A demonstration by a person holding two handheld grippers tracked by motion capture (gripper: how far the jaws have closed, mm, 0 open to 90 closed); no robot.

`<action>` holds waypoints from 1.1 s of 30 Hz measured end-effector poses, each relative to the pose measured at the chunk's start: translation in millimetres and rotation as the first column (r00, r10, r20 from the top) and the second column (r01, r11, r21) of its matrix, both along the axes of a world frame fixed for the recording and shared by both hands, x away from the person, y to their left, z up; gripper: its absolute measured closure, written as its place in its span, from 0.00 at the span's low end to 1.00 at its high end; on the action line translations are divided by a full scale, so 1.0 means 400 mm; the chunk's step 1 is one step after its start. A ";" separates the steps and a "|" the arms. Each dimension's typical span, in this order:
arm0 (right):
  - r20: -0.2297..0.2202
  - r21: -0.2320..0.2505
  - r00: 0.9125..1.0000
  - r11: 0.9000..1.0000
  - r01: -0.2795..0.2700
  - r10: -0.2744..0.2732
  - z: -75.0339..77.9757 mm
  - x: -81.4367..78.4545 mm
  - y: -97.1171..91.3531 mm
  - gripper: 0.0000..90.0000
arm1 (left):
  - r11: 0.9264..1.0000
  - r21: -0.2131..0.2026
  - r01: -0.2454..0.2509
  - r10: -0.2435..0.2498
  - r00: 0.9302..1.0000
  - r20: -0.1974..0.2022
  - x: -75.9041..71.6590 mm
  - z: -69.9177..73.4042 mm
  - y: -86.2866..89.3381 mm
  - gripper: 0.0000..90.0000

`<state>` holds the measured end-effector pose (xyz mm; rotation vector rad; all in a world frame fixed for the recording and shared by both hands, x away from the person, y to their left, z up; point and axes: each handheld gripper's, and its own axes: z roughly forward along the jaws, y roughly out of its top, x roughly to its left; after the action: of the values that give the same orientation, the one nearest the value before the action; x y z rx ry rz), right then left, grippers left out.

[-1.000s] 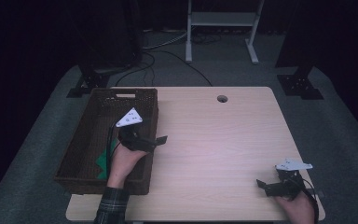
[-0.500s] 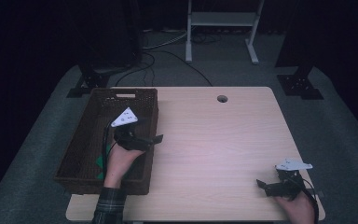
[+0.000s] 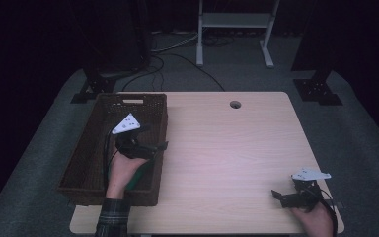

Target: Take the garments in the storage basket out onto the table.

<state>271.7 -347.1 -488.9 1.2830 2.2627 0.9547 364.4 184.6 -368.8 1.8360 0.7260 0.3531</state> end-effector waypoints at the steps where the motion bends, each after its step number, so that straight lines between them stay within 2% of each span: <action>1: 0.000 0.000 1.000 1.000 0.000 0.000 0.000 0.000 0.000 0.00 | 1.000 0.004 -0.001 0.001 1.000 -0.001 -0.001 0.001 0.004 0.00; 9: 0.000 0.000 1.000 1.000 0.000 0.000 0.000 0.000 0.000 0.00 | 1.000 0.016 -0.008 0.008 1.000 0.000 -0.002 0.002 0.012 0.00; 22: 0.000 0.000 1.000 1.000 -0.001 0.001 0.000 0.000 0.000 0.00 | 0.999 -0.004 -0.036 0.036 0.999 -0.001 -0.006 0.004 0.052 0.00; 33: 0.000 0.000 1.000 1.000 -0.001 0.001 0.000 0.000 0.000 0.00 | 0.999 -0.002 -0.054 0.054 0.999 0.003 -0.010 0.007 0.070 0.00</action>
<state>271.6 -347.1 -488.9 1.2815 2.2639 0.9553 360.6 212.5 -366.1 1.8159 0.7746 0.3901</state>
